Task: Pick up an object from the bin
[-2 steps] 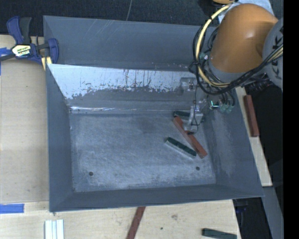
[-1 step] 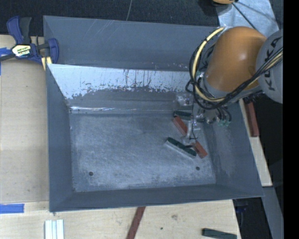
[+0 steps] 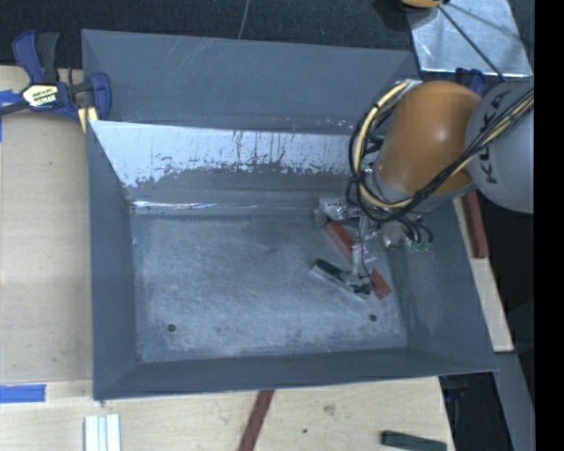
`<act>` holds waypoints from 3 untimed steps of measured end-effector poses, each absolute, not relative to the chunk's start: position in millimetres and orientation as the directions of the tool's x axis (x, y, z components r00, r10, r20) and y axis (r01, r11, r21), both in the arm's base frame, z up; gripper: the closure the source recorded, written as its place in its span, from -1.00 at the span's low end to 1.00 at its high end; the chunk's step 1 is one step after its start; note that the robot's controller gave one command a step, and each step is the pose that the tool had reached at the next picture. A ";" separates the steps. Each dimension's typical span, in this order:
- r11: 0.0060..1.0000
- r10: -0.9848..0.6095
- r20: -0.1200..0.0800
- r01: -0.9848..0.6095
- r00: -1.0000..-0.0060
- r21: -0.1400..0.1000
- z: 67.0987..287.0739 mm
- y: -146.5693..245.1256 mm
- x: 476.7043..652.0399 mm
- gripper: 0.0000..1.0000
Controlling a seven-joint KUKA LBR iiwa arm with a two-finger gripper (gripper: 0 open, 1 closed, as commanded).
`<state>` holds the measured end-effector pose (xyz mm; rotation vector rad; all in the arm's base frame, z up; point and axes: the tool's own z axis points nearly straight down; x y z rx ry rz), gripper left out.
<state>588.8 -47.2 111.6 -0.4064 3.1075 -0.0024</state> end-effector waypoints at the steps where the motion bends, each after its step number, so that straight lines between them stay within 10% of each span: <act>1: 0.936 -0.351 0.002 -0.351 -0.936 0.002 82.0 -71.2 568.9 -1.00; 2: 0.777 -0.630 -0.003 -0.630 -0.777 -0.002 70.6 -83.6 543.0 1.00; 3: 0.777 -0.630 -0.002 -0.630 -0.777 -0.001 70.1 -83.6 542.8 -1.00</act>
Offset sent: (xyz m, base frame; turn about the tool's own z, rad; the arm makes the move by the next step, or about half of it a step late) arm -0.0466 -0.0361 -0.0416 -0.4237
